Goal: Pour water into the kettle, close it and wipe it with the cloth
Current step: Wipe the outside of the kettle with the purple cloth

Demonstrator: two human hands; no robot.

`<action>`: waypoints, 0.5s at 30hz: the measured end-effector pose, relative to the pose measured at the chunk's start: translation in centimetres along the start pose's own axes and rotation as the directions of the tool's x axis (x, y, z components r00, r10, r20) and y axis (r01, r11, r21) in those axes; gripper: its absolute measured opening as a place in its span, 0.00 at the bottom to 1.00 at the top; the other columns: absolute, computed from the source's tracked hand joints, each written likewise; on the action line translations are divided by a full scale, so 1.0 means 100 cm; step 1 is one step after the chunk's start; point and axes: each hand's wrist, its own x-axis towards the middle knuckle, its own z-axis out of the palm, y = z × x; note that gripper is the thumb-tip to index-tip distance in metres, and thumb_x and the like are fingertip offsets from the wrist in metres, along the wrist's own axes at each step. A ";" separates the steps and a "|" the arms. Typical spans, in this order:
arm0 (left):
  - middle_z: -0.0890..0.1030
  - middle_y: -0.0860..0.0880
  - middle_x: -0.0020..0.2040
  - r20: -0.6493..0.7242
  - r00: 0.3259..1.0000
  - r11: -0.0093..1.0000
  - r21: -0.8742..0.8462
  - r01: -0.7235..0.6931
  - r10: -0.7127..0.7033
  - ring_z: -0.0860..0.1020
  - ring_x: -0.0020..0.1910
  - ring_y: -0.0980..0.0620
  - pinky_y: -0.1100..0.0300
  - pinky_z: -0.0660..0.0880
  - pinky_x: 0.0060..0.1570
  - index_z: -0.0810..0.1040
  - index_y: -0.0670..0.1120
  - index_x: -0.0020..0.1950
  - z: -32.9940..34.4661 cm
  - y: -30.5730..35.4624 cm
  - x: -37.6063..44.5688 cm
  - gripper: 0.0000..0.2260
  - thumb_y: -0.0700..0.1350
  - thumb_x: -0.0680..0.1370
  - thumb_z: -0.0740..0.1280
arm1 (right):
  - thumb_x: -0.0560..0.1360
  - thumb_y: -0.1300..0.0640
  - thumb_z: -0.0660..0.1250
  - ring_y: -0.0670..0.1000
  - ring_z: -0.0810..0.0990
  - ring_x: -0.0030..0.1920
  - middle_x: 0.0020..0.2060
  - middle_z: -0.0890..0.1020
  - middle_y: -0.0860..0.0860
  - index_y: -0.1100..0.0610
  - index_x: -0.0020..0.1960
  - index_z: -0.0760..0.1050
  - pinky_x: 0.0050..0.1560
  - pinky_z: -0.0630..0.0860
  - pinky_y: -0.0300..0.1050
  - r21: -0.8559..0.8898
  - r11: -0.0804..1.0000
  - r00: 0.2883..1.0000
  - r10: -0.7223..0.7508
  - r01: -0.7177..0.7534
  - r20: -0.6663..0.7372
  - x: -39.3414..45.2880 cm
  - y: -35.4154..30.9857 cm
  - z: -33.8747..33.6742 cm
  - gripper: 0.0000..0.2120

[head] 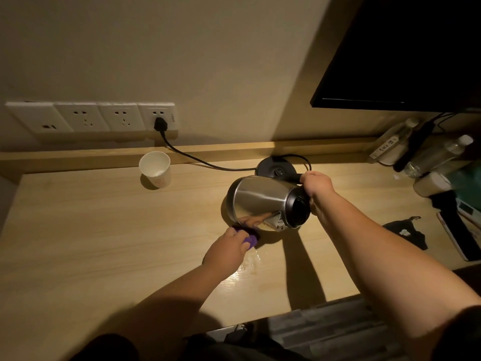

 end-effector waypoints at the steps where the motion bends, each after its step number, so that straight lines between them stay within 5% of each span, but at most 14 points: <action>1: 0.71 0.50 0.54 0.007 1.000 1.000 -0.015 0.013 -0.013 0.73 0.41 0.53 0.58 0.71 0.40 0.71 0.53 0.59 -0.004 0.000 -0.001 0.09 0.51 0.81 0.56 | 0.74 0.64 0.61 0.58 0.74 0.38 0.40 0.77 0.60 0.60 0.46 0.78 0.39 0.74 0.50 -0.008 1.000 1.000 -0.001 0.001 0.003 -0.002 0.000 0.001 0.07; 7: 0.74 0.50 0.57 -0.028 0.985 0.980 -0.111 0.165 -0.169 0.73 0.46 0.54 0.60 0.68 0.44 0.72 0.52 0.64 -0.038 -0.027 -0.021 0.13 0.52 0.81 0.57 | 0.74 0.63 0.61 0.60 0.80 0.42 0.43 0.81 0.62 0.59 0.43 0.75 0.46 0.80 0.53 -0.025 1.000 1.000 0.004 -0.003 0.022 -0.004 -0.005 0.005 0.05; 15: 0.77 0.50 0.57 -0.085 0.947 0.929 -0.237 0.283 -0.310 0.75 0.50 0.53 0.58 0.70 0.49 0.72 0.53 0.63 -0.073 -0.053 -0.035 0.12 0.52 0.82 0.58 | 0.73 0.60 0.63 0.62 0.82 0.48 0.47 0.82 0.64 0.64 0.55 0.77 0.55 0.79 0.61 -0.184 0.981 0.978 0.090 -0.055 0.190 -0.012 -0.016 0.005 0.14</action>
